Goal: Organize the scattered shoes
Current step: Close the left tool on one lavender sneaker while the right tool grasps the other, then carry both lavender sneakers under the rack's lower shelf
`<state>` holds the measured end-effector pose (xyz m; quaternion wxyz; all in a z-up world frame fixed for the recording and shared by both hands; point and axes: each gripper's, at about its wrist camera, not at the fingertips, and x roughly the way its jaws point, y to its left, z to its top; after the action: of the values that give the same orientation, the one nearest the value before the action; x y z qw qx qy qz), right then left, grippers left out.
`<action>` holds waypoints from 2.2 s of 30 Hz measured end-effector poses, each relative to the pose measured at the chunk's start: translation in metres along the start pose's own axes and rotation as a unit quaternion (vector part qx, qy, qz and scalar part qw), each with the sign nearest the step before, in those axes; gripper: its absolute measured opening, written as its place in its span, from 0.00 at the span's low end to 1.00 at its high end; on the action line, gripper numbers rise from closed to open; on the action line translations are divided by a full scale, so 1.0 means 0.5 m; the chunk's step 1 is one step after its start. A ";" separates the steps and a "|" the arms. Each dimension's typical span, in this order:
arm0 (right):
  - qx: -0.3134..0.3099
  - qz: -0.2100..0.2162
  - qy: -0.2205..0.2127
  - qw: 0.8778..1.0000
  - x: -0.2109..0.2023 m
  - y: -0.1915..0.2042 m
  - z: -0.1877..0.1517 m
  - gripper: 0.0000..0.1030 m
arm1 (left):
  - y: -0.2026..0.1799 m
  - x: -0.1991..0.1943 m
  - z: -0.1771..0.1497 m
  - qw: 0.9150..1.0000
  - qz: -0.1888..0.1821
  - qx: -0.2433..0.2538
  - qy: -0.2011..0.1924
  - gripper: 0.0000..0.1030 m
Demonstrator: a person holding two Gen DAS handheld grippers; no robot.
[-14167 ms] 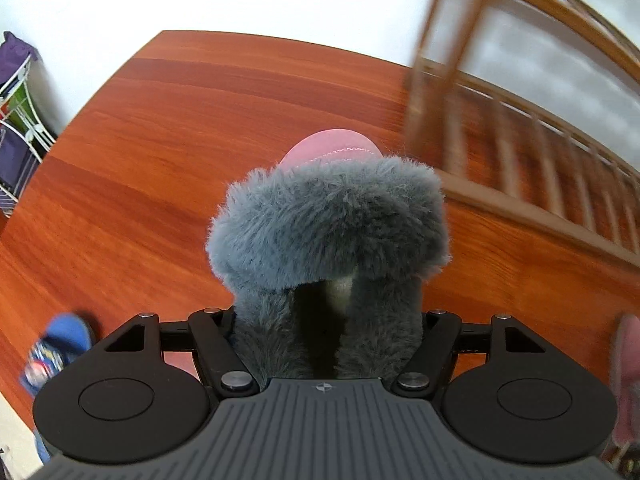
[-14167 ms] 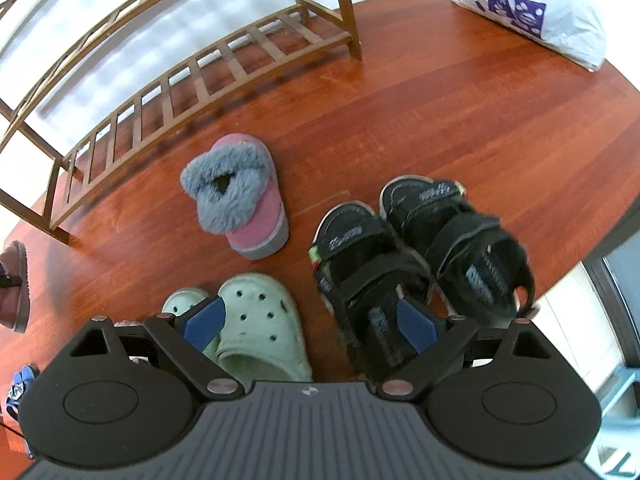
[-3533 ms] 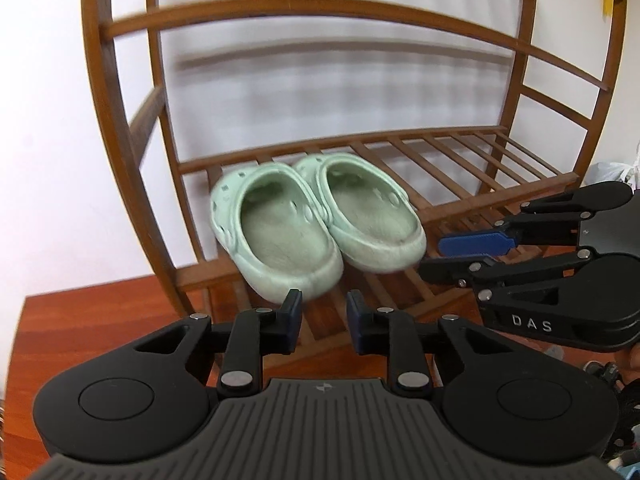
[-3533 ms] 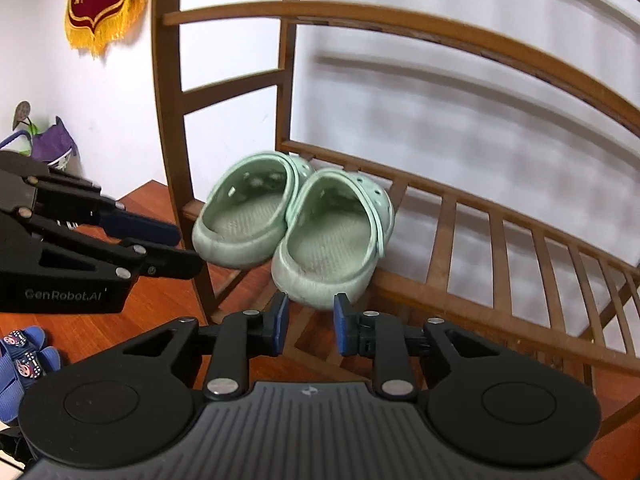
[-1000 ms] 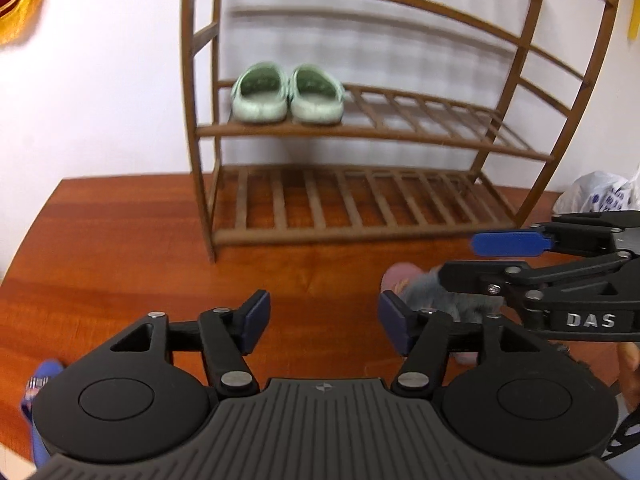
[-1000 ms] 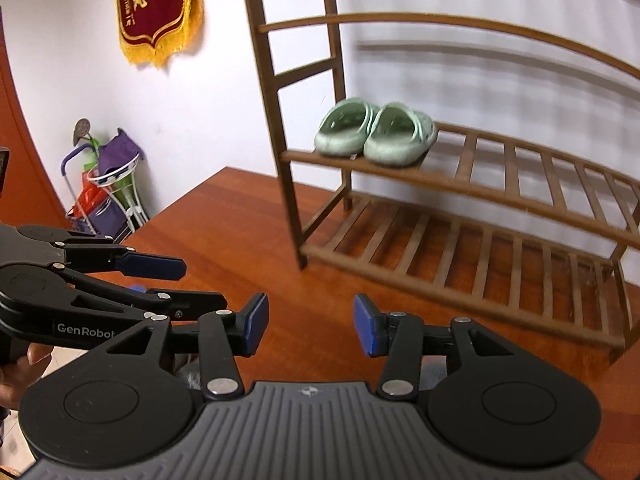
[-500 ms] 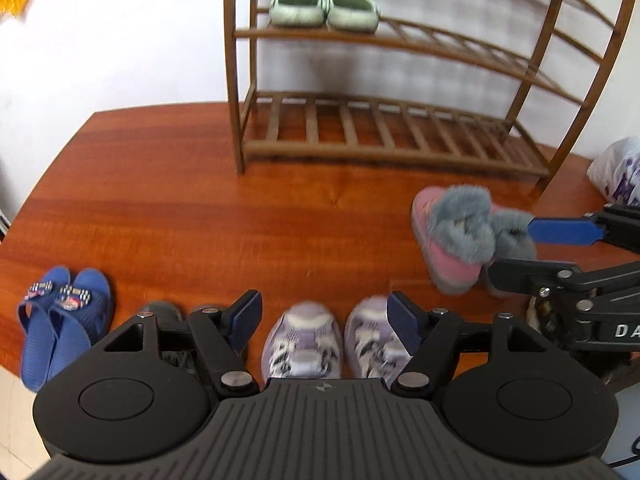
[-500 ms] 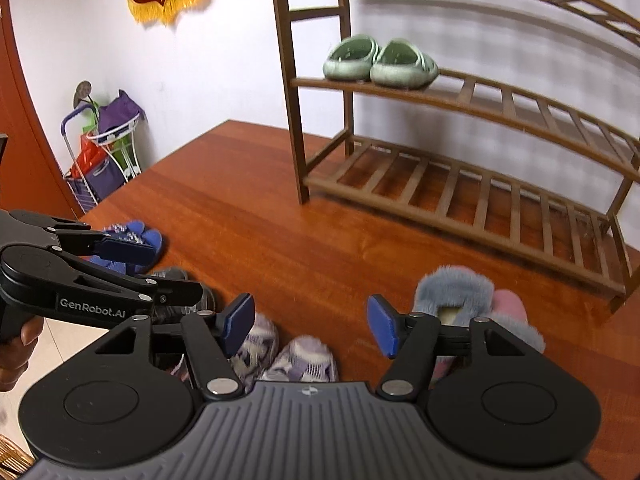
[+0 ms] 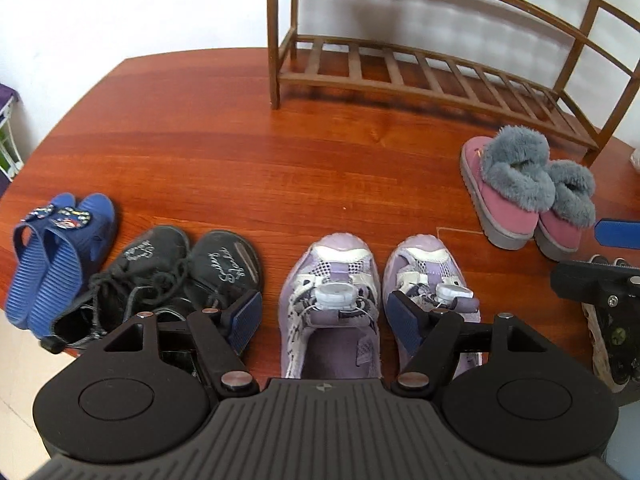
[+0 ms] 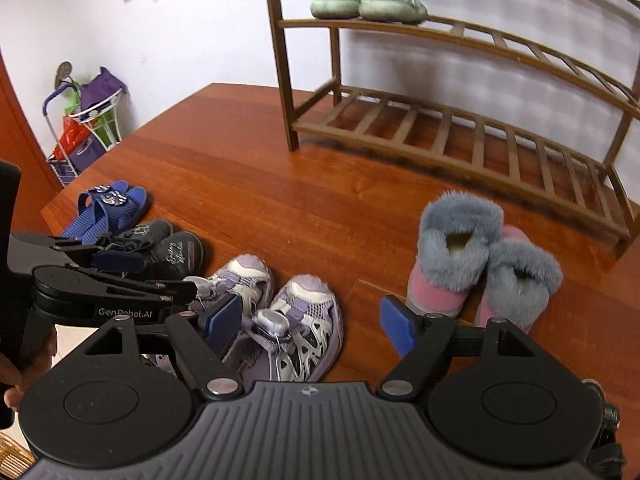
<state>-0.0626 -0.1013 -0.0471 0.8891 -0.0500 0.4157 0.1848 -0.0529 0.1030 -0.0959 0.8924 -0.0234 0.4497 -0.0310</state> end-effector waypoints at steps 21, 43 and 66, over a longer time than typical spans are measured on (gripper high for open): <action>0.050 -0.026 0.045 0.997 0.068 0.001 -0.059 0.80 | -0.007 0.082 -0.042 1.000 -0.022 0.016 0.003 0.44; 0.141 -0.008 0.038 0.989 0.128 0.035 -0.065 0.80 | 0.049 -0.017 0.043 0.999 -0.029 -0.026 -0.030 0.39; 0.201 -0.079 0.014 0.976 0.202 0.076 -0.095 0.37 | 0.100 0.005 0.103 0.996 -0.081 0.021 -0.008 0.39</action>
<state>-0.0517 -0.0487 -0.1518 0.8869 0.0942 0.4516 0.0260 -0.0082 0.1532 -0.0709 0.8907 -0.0415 0.4384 -0.1124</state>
